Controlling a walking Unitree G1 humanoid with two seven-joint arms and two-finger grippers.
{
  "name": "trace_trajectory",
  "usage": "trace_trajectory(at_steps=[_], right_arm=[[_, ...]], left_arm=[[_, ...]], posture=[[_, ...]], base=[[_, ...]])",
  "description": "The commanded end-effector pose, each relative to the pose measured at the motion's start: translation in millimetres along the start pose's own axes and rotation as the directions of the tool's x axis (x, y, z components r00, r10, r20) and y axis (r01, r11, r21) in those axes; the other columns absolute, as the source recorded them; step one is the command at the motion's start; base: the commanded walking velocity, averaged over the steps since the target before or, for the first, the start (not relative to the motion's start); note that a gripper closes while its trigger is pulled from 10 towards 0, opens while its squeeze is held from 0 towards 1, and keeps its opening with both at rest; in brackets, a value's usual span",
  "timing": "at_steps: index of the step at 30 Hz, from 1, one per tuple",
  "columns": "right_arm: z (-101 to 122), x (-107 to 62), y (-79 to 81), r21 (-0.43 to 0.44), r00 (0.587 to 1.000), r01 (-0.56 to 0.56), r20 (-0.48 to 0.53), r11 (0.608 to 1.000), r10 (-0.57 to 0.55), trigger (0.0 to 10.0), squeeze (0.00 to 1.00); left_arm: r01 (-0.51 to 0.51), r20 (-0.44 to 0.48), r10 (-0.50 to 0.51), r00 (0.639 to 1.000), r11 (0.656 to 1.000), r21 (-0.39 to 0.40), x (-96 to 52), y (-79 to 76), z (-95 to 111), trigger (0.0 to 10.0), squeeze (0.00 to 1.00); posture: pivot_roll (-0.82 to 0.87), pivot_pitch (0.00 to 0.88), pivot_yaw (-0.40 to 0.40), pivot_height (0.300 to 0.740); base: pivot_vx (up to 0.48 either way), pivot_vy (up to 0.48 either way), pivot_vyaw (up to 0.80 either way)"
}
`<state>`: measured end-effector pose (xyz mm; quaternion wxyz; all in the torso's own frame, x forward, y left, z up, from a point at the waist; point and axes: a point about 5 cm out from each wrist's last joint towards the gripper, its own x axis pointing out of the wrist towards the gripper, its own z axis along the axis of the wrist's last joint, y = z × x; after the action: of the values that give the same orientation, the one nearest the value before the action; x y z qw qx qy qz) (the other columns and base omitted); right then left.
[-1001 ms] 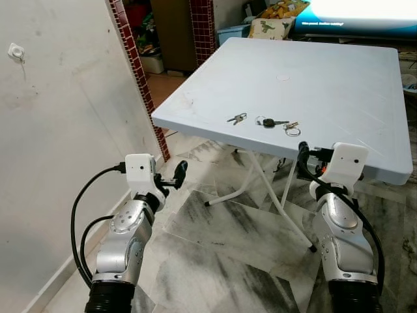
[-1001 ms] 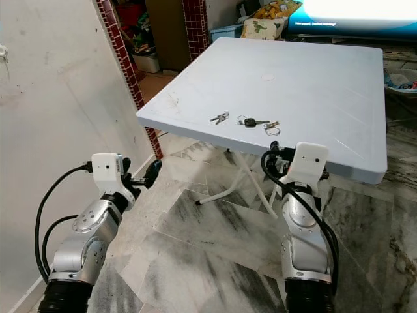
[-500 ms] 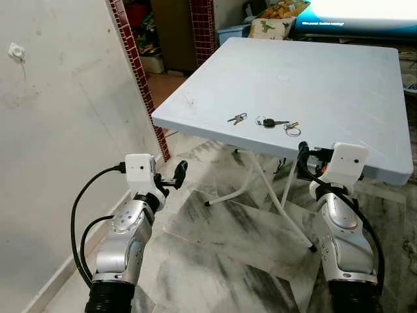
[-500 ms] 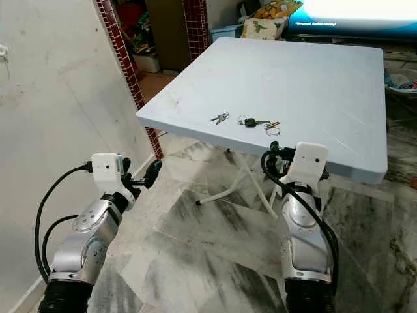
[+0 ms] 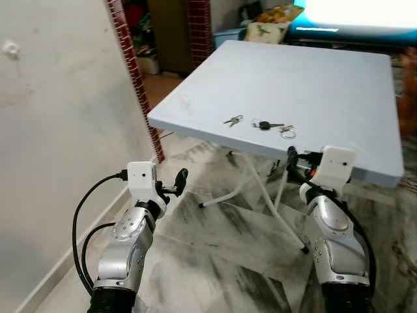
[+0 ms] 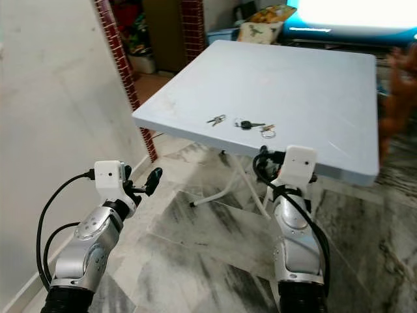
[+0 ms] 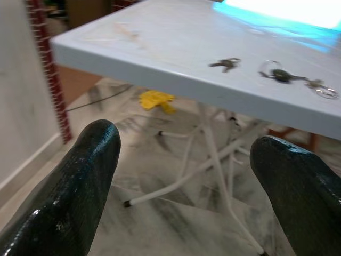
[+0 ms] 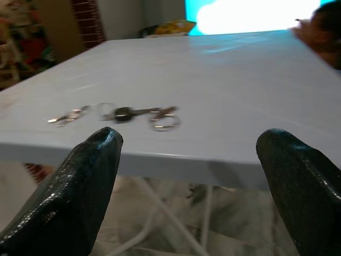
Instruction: Hang keys on a hook
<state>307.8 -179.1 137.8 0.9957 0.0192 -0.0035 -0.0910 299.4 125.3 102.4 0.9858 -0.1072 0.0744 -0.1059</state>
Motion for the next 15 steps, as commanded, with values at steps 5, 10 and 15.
trace_trajectory(at_steps=[5, 10, 15], right_arm=[[-0.7, 0.1, -0.8, 0.007, 1.000, 0.003, -0.004, 1.000, -0.003, 10.0, 0.00], [0.7, -0.5, -1.2, 0.001, 1.000, -0.003, 0.006, 1.000, 0.003, 10.0, 0.00], [2.2, 0.0, 0.0, -0.036, 1.000, -0.016, 0.014, 0.999, 0.016, 10.0, 0.00]], left_arm=[[0.001, 0.008, -0.001, 1.000, 1.000, 0.011, 1.3, 0.4, 2.4, 10.0, 0.00], [0.001, 0.009, -0.002, 1.000, 1.000, 0.016, 2.1, -0.1, 2.5, 10.0, 0.00], [-0.003, 0.010, 0.003, 1.000, 1.000, 0.016, 1.8, 0.7, 2.3, 10.0, 0.00]], posture=[[-0.07, 0.000, 0.109, 0.740], [-0.07, 0.000, 0.110, 0.740], [-0.08, 0.000, 0.106, 0.740]], base=[[0.000, 0.000, -0.66], [0.000, 0.000, -0.25], [0.000, 0.000, 0.00]])
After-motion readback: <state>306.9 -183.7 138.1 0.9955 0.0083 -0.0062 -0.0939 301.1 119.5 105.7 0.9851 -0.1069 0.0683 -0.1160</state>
